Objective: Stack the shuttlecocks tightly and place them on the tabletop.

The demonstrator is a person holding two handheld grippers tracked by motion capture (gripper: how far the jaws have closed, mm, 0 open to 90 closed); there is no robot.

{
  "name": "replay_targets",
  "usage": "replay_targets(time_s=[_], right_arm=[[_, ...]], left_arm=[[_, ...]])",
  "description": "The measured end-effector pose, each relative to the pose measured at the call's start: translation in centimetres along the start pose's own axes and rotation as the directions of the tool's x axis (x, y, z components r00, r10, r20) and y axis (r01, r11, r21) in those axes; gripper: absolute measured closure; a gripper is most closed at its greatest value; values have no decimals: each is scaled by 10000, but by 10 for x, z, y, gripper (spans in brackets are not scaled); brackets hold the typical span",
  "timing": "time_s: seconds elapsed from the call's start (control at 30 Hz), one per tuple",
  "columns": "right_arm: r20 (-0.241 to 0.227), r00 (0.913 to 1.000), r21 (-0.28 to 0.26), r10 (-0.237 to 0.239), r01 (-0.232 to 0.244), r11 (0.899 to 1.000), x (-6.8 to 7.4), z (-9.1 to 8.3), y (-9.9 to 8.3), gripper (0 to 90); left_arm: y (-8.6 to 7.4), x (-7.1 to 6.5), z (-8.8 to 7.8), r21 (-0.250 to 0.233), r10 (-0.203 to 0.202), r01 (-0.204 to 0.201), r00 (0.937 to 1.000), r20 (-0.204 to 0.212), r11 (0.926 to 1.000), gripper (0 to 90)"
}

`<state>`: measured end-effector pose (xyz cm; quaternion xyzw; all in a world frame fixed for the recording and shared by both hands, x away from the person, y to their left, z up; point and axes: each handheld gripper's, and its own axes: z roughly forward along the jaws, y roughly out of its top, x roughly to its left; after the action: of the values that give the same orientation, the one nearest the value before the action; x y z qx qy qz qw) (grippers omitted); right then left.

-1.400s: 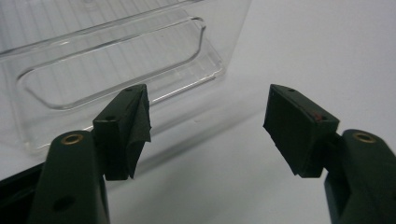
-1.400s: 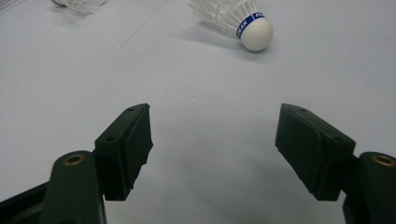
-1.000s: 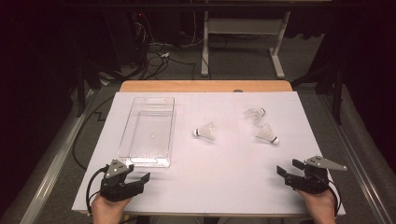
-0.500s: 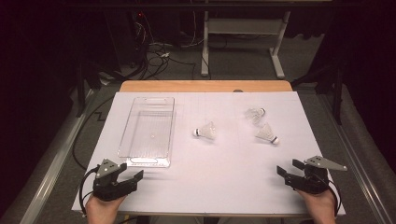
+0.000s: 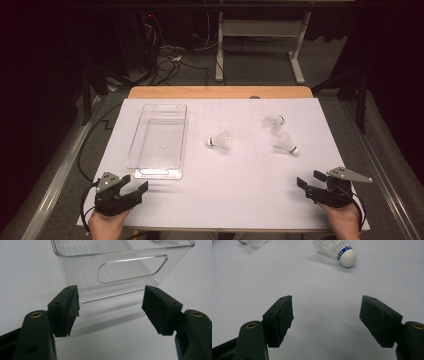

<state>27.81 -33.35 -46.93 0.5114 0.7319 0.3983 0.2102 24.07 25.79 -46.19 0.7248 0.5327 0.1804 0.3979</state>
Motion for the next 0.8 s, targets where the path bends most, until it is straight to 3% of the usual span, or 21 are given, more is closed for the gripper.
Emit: replay_targets(time_s=[0.53, 0.8], right_arm=[[-63, 9999, -119, 119, -119, 9999, -1, 2, 4, 277], [-46, 9999, -41, -158, 158, 9999, 2, 7, 12, 280]], left_arm=[[-1, 1, 2, 21, -25, 25, 9999, 117, 10000, 309], [-2, 3, 0, -43, -234, 235, 9995, 199, 9997, 309]])
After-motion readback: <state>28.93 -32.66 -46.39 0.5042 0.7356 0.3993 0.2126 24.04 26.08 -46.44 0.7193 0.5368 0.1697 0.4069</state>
